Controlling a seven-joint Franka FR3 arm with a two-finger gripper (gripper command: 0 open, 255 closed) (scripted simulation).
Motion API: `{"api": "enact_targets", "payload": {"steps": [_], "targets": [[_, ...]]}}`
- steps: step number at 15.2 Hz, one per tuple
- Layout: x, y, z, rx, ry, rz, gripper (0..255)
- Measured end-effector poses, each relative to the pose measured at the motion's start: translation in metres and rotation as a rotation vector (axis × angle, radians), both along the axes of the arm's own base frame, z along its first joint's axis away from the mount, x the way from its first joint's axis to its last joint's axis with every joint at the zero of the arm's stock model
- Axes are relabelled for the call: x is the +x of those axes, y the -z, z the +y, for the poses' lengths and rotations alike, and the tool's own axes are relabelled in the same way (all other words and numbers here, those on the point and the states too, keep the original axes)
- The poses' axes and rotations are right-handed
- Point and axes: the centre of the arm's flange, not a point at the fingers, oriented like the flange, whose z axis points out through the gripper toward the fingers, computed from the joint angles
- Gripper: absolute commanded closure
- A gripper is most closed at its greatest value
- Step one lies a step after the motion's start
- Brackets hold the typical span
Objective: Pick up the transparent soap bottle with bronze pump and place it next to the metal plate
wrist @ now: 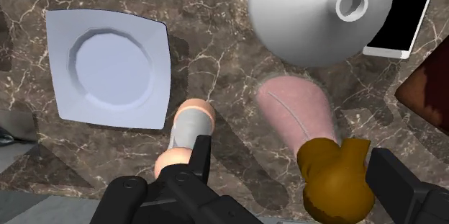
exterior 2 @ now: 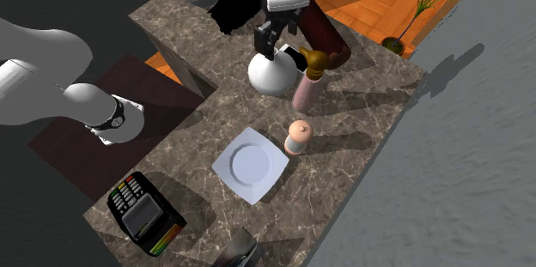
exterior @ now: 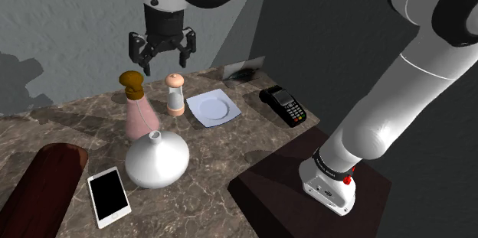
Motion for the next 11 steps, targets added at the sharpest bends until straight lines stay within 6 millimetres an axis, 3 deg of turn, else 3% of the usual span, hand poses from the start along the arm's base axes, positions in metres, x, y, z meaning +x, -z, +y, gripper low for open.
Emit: {"api": "enact_targets", "payload": {"steps": [5,11], "targets": [[0.023,0.022,0.059,-0.008,0.012,0.008,0],[0.032,0.053,0.069,-0.011,0.016,0.009,0]]}}
